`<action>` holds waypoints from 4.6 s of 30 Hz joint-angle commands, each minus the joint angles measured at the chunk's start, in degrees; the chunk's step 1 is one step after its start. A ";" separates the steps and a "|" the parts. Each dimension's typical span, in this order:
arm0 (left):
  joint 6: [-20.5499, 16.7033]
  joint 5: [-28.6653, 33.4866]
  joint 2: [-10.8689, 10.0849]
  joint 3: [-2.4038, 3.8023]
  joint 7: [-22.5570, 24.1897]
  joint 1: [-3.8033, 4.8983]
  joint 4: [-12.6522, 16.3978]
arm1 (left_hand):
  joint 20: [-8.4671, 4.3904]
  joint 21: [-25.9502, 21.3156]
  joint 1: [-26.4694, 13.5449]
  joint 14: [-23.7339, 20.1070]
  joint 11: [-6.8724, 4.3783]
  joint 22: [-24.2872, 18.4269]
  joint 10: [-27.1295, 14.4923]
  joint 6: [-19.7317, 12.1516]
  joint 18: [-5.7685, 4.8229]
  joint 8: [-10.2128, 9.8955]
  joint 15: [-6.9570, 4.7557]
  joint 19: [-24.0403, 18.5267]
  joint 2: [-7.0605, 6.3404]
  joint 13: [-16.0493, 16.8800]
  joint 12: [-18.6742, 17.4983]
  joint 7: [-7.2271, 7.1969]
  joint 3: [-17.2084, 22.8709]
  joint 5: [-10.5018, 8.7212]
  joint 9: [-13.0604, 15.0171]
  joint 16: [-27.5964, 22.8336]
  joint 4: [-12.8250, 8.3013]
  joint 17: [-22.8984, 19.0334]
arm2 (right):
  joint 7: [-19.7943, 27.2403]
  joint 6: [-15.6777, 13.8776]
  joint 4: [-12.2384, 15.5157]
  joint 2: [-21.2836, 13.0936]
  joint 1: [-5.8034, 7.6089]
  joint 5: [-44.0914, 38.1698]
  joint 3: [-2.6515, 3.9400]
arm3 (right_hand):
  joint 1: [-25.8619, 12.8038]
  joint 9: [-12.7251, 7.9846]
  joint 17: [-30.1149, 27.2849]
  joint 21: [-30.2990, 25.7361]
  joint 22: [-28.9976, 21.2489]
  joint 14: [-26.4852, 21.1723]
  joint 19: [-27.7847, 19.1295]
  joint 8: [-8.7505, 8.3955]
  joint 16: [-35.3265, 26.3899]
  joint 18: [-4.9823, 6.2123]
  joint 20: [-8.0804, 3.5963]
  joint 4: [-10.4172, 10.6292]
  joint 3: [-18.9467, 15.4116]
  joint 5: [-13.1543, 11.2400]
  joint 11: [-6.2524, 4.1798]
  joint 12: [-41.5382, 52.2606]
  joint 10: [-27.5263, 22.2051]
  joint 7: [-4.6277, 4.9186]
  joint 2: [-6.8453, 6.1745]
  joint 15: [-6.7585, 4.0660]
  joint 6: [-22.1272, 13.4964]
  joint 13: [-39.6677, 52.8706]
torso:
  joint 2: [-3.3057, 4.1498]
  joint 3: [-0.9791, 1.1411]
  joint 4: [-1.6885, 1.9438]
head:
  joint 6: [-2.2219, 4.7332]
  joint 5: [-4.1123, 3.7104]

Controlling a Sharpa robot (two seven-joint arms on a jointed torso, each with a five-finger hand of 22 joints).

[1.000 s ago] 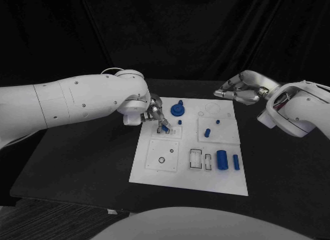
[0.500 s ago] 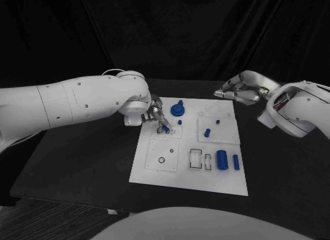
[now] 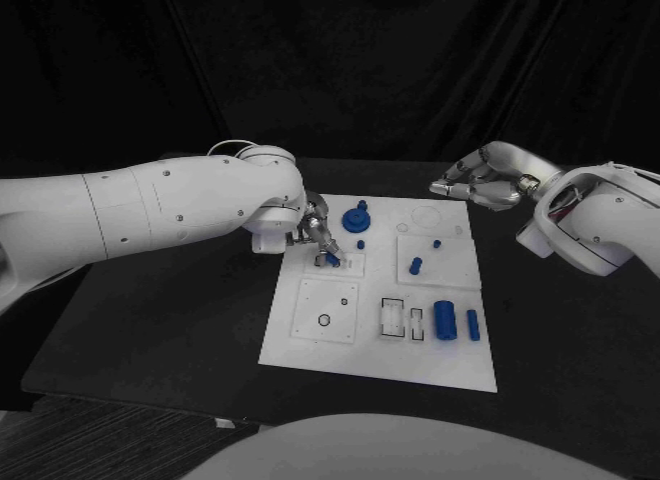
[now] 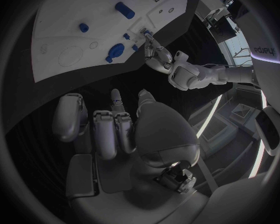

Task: Assemble the parts on the task board

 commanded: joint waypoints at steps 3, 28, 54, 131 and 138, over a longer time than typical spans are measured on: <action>-0.07 -0.81 0.20 0.05 0.64 -0.21 -0.12 | -0.25 -0.61 -1.00 6.75 -0.70 10.51 6.47 0.56 -2.36 -0.34 -0.48 1.58 -0.47 14.98 0.79 -0.08 2.68 1.19 0.95 0.58 0.26 15.14 | -0.92 0.31 0.03 -0.02 -0.17 -0.28 0.04 | 1.50 -0.67 12.80 -1.42 9.44 4.77 -0.65 0.53 -1.22 0.88 0.07 0.39 -2.32 0.42 0.17 0.95 5.67 -0.05 0.03 0.05 -0.08 15.35 | 0.01 0.02 0.00 | 0.01 -0.01; 0.49 -0.84 1.41 0.05 0.72 -1.03 -1.39 | -0.23 -0.75 -1.00 6.75 -0.70 10.31 6.47 0.56 -2.30 -0.41 -0.46 1.41 -0.38 14.98 0.79 -0.09 3.00 1.06 1.06 0.58 0.26 15.14 | -1.23 0.81 -0.08 0.00 -0.31 -0.28 0.04 | 1.65 -0.71 12.58 -1.89 9.30 4.67 -0.85 0.52 -1.49 0.96 0.08 0.39 -2.47 0.47 0.19 0.91 5.61 -0.03 0.08 0.07 -0.15 15.30 | 0.00 -0.01 0.01 | 0.01 0.07; -1.74 -0.84 0.61 0.06 3.17 -1.32 -0.41 | -0.12 -1.13 0.74 6.75 -0.69 10.31 6.47 0.38 -2.24 -1.51 -0.41 1.33 -2.56 14.98 0.79 -0.14 5.71 -0.14 3.20 0.58 -2.24 15.14 | -1.59 1.12 -0.13 -0.07 -0.37 -0.28 0.04 | 1.74 -0.75 12.48 -2.13 9.24 4.62 -0.94 0.49 -1.61 1.00 0.09 0.39 -2.60 0.49 0.19 0.84 5.50 -0.01 0.10 0.07 -0.22 15.23 | 0.02 -0.03 0.04 | 0.01 0.05; -16.30 -6.97 -3.71 0.06 5.76 -2.73 5.10 | -0.66 -1.50 -1.10 6.75 -1.23 10.41 6.47 1.00 -2.22 -0.39 -0.95 1.44 -3.37 14.98 0.79 -0.65 9.06 1.32 6.32 0.58 -2.58 15.14 | -2.71 2.00 -0.41 -0.52 -1.18 -0.28 0.04 | 2.69 -0.91 11.63 -4.26 8.65 4.18 -1.85 0.45 -2.66 1.39 0.15 0.27 -2.93 0.81 0.28 -0.12 4.08 0.07 0.39 0.16 -0.45 14.17 | 0.02 -0.08 0.08 | 0.01 0.60; -18.54 -9.12 -4.71 0.05 6.54 -2.73 6.20 | -0.73 -1.40 -1.15 6.75 -1.33 10.58 6.47 1.24 -2.26 -0.25 -1.07 1.60 -3.54 14.98 0.79 -0.71 9.19 1.72 6.51 0.58 -2.54 15.14 | -2.87 2.02 -0.40 -0.68 -1.25 -0.28 0.04 | 2.82 -0.93 11.50 -4.44 8.60 4.11 -1.93 0.44 -2.83 1.42 0.16 0.26 -2.98 0.86 0.29 -0.22 3.92 0.08 0.41 0.17 -0.48 14.06 | 0.00 -0.05 0.13 | 0.01 0.63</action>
